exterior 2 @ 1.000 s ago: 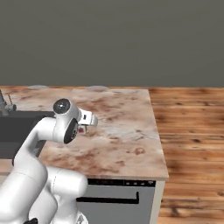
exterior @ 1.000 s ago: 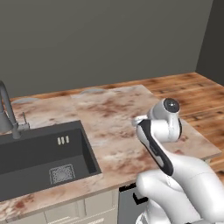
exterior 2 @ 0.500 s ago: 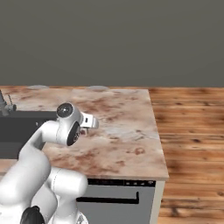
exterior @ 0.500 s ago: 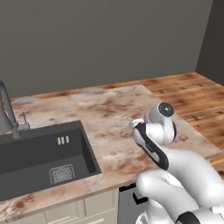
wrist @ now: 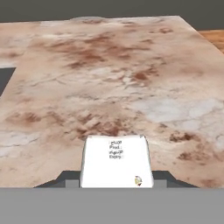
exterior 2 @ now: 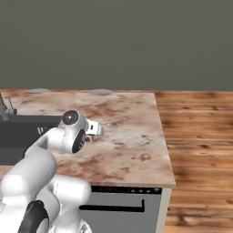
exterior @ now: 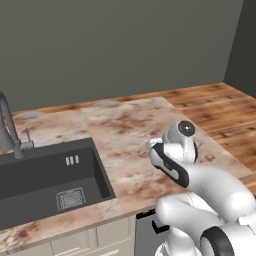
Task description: Move the drinks to the dining counter.
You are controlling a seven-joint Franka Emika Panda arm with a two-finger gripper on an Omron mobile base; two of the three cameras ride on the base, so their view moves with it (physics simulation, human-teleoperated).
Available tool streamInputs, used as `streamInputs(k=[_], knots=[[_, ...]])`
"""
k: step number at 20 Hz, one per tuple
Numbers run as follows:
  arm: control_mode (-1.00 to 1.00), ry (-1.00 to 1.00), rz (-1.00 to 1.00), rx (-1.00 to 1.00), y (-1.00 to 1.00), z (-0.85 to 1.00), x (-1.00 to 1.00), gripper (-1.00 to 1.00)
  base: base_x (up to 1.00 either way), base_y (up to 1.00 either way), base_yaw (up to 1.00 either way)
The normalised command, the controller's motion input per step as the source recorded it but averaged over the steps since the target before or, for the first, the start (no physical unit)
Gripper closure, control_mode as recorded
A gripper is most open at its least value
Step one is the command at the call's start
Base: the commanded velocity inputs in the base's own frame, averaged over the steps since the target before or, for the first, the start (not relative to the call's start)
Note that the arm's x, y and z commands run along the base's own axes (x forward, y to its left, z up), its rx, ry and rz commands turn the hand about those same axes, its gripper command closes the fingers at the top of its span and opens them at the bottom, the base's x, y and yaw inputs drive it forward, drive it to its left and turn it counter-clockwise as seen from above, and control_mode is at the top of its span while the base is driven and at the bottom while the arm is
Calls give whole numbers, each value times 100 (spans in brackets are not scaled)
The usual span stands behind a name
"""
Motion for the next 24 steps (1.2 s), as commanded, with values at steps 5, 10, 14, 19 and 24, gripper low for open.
streamInputs(k=[5, 10, 14, 19, 24], knots=[[-100, 0, 0, 0, 0, -30, 12, 100, 0, 0, 0], [-100, 0, 0, 0, 0, -35, 13, 100, 0, 0, 0], [-100, 0, 0, 0, 0, -37, 10, 100, 0, 0, 0], [-100, 0, 0, 0, 0, -42, 6, 100, 0, 0, 0], [-100, 1, 0, 2, 0, -50, 4, 100, 0, 0, 0]])
